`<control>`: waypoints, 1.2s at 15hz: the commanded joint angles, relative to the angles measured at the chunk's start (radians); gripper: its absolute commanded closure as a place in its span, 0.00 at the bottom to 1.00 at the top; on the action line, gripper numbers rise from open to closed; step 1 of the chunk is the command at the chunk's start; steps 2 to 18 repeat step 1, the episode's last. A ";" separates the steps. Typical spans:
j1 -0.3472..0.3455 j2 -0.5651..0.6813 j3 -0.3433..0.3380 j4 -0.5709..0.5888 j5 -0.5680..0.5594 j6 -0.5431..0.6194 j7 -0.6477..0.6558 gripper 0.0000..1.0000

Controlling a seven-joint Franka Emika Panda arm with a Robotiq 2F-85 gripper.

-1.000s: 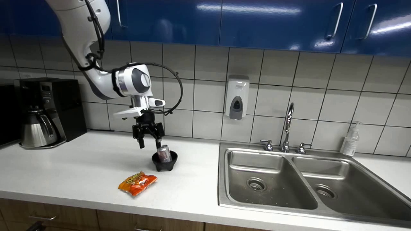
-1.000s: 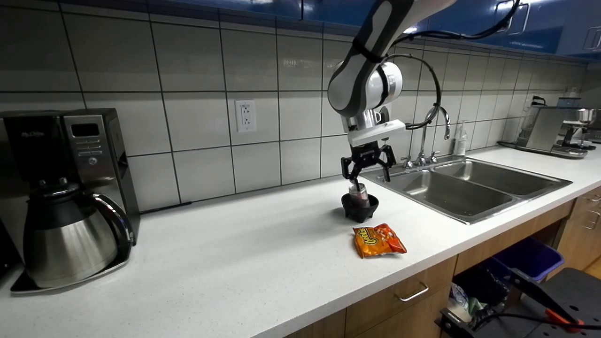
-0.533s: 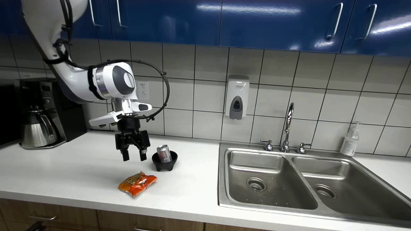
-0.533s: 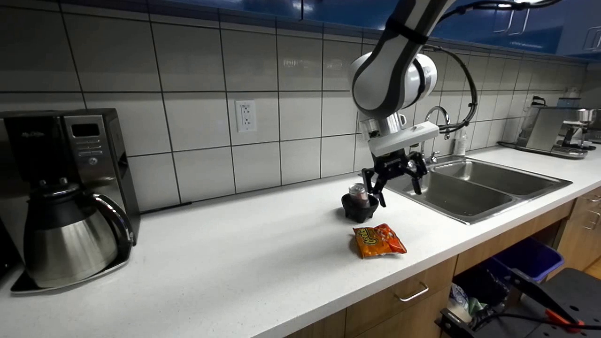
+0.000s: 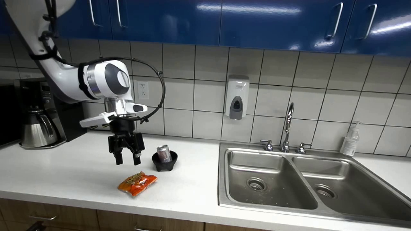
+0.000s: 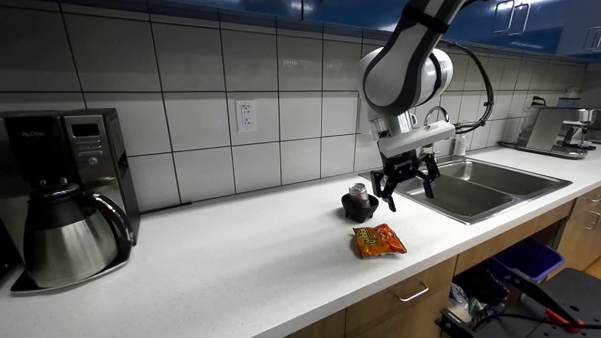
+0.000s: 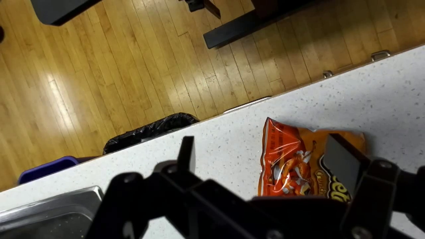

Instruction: Put the grey can inside the black bowl

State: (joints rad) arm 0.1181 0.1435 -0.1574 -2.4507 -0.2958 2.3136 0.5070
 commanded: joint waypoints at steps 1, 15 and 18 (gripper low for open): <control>-0.033 0.000 0.032 0.002 -0.005 -0.004 0.003 0.00; -0.033 0.000 0.032 0.002 -0.005 -0.004 0.003 0.00; -0.033 0.000 0.032 0.002 -0.005 -0.004 0.003 0.00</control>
